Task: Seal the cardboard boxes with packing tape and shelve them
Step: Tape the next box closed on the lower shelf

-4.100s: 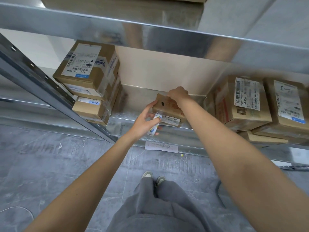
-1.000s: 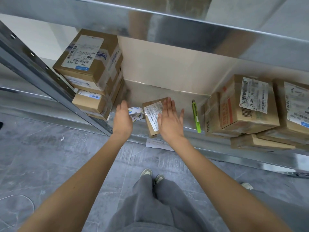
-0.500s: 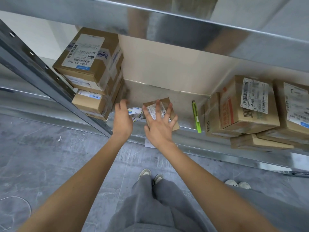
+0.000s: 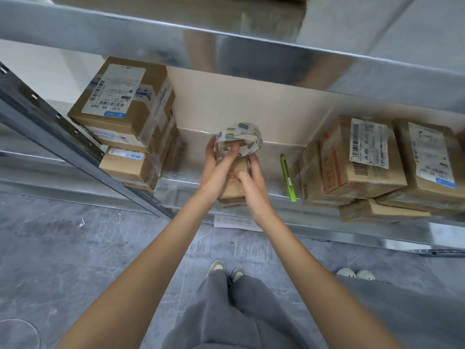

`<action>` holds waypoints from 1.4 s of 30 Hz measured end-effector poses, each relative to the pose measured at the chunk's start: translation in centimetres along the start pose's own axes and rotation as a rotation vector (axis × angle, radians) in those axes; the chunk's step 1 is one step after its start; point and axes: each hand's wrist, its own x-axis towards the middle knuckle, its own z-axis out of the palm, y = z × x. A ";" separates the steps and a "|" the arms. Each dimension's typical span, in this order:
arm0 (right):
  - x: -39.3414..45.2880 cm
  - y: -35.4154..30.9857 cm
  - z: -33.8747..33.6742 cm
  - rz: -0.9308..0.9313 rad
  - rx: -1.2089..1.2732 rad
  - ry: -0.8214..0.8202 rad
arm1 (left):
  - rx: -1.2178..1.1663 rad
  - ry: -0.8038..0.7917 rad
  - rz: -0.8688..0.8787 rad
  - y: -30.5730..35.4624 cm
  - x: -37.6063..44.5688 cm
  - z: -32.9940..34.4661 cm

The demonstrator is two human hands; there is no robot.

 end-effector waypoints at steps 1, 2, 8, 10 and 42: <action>0.1 -0.1 -0.4 0.010 0.003 0.019 | 0.027 -0.008 0.011 0.2 0.2 0.7; 0.4 0.0 -0.9 0.012 -0.007 0.040 | 0.057 -0.016 0.023 0.2 0.4 1.3; 1.2 0.6 -3.0 0.010 -0.089 0.108 | 0.232 0.000 0.010 -0.6 1.9 3.8; 1.5 1.0 -3.8 0.041 -0.102 0.123 | 0.410 -0.024 0.044 -1.0 2.4 4.4; 1.9 0.7 -6.3 -0.013 -1.136 0.107 | 0.056 0.232 -0.169 -3.4 3.5 0.8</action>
